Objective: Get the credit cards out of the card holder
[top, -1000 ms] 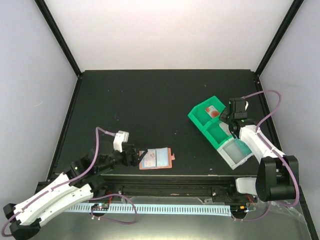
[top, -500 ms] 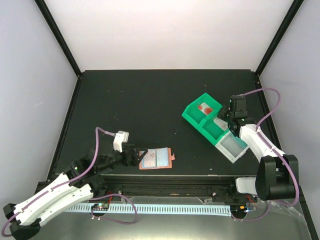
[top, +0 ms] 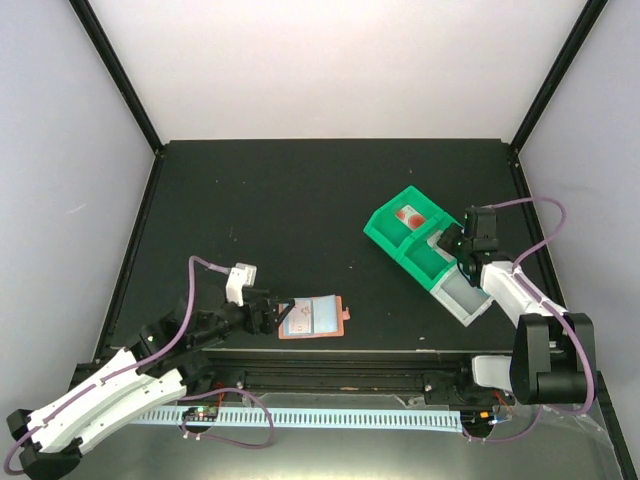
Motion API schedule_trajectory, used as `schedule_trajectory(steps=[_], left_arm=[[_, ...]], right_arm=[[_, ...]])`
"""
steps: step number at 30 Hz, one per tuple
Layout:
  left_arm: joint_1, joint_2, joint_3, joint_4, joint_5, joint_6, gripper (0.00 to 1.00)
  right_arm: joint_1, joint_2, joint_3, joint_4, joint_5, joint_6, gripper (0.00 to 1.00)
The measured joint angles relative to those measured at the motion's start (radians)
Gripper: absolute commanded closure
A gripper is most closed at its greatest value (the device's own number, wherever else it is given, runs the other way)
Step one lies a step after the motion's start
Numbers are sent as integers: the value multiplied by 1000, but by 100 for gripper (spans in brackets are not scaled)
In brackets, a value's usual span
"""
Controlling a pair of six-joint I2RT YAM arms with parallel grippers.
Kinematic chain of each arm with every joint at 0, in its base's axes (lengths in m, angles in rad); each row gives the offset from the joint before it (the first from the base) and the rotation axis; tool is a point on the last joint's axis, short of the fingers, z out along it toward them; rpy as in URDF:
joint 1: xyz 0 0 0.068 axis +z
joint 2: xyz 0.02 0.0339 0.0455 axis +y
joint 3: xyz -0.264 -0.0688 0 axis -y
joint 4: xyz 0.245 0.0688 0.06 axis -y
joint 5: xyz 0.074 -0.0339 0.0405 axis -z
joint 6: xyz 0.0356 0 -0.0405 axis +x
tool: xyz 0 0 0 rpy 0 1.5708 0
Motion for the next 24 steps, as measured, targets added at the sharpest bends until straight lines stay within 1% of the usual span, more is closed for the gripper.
schedule_trajectory(steps=[5, 17, 24], left_arm=[[0, -7, -16, 0, 3, -10, 1], [0, -13, -17, -3, 3, -14, 1], [0, -32, -23, -3, 3, -28, 1]], right_arm=[[-1, -10, -40, 64, 2, 45, 99], [-18, -25, -67, 170, 6, 126, 99], [-23, 8, -71, 216, 7, 171, 99]])
